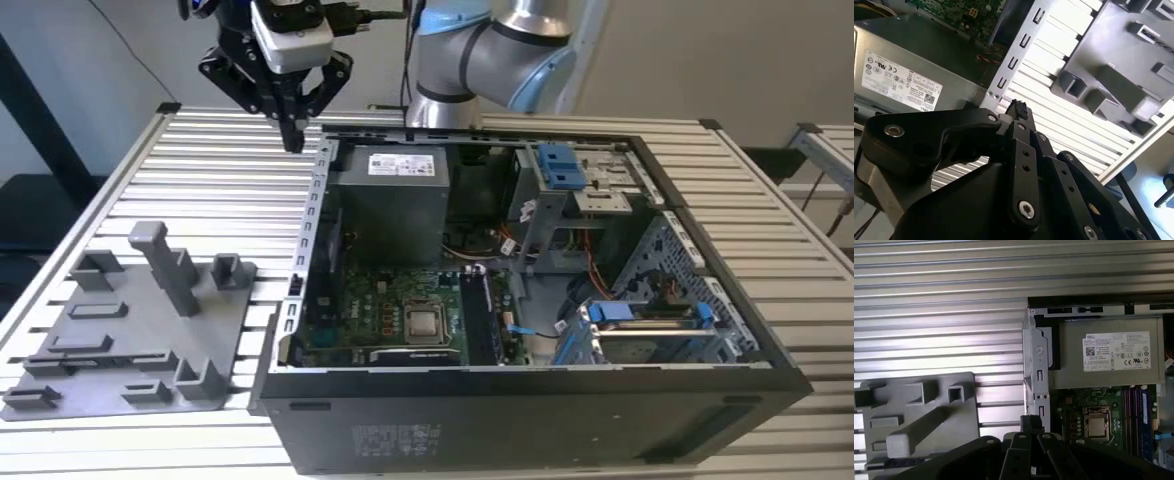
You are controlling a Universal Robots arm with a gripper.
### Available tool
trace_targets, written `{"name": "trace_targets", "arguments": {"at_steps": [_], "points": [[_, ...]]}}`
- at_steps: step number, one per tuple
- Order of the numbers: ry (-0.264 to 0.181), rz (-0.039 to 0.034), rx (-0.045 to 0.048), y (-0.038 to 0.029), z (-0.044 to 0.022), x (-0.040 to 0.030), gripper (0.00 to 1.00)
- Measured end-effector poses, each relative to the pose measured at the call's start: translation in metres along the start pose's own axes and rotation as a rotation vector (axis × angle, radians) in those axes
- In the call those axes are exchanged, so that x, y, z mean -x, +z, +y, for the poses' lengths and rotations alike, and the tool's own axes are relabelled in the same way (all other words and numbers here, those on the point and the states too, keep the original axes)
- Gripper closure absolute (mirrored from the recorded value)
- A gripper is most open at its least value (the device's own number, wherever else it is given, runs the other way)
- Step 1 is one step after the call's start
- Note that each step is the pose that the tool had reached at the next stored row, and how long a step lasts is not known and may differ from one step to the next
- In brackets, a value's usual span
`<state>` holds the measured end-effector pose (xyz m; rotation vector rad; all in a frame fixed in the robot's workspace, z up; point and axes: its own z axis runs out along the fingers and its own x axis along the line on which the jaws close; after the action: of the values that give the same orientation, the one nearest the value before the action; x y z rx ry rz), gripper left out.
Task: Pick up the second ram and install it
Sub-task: 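Reach for the second ram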
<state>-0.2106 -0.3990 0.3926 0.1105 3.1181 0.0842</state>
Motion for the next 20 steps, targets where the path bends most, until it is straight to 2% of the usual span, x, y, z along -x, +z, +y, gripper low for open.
{"name": "trace_targets", "arguments": {"at_steps": [20], "points": [[0.000, 0.0005, 0.0000, -0.0010, -0.0031, -0.0439, 0.89]]}}
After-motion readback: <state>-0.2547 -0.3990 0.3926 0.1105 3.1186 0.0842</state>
